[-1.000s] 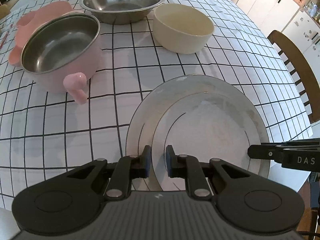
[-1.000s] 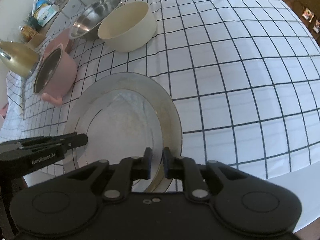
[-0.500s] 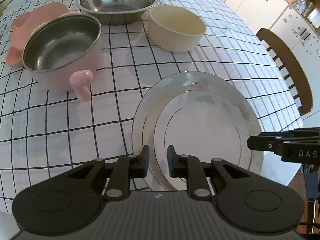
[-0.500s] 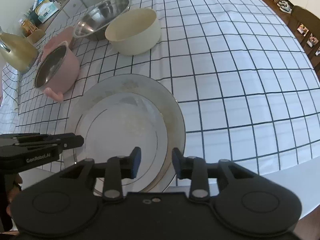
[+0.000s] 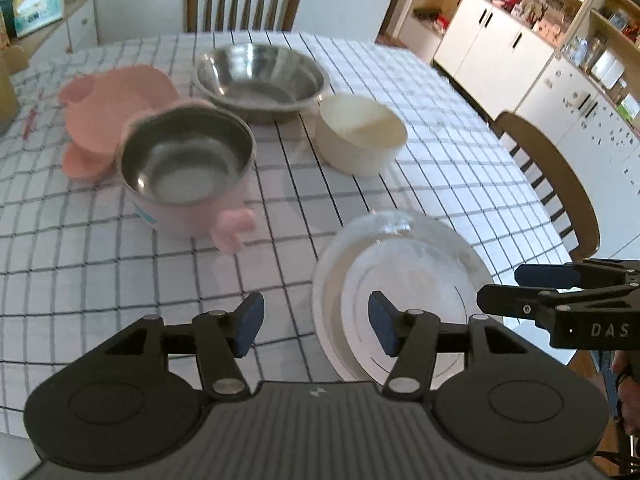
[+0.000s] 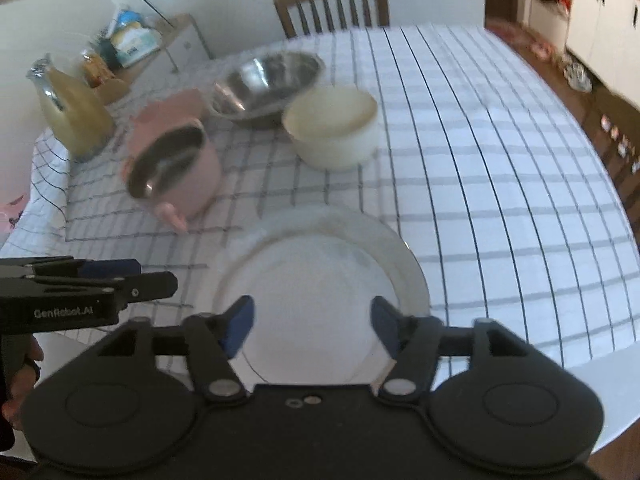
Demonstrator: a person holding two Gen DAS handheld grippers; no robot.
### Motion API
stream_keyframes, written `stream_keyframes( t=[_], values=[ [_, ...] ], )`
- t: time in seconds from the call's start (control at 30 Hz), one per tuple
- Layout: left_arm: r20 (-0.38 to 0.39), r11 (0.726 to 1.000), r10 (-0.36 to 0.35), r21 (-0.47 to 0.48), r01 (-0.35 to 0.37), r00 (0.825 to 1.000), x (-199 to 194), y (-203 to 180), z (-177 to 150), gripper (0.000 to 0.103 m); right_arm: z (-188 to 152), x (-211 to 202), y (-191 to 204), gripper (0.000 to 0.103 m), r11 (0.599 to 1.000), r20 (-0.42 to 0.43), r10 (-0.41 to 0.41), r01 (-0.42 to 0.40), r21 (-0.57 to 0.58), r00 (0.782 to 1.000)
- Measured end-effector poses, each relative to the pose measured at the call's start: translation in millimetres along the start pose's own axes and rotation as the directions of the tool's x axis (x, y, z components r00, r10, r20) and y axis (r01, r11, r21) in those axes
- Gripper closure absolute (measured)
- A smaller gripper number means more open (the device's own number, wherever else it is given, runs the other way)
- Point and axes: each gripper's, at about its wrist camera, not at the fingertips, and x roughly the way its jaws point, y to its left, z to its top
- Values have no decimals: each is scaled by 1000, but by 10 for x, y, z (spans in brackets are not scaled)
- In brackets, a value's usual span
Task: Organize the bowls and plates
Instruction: 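Open both grippers and lift them off the stacked white plates, then move both grippers toward the pink bear-shaped plate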
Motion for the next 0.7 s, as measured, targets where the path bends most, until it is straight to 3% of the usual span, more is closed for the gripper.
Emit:
stream_keyframes(
  t=[0.33, 0.57, 0.7],
  values=[
    [144, 999, 13, 29, -17, 990, -437, 246, 75, 41, 138, -206, 532, 20, 997, 128, 35, -25, -75, 991],
    [234, 999, 24, 40, -34, 972, -664, 407, 175, 26, 272, -277, 854, 9, 991, 207, 57, -30, -132, 977],
    [268, 999, 48, 12, -53, 962, -726, 528, 258, 24, 382, -264, 1006, 2, 987, 222, 61, -26, -156, 973]
  ],
)
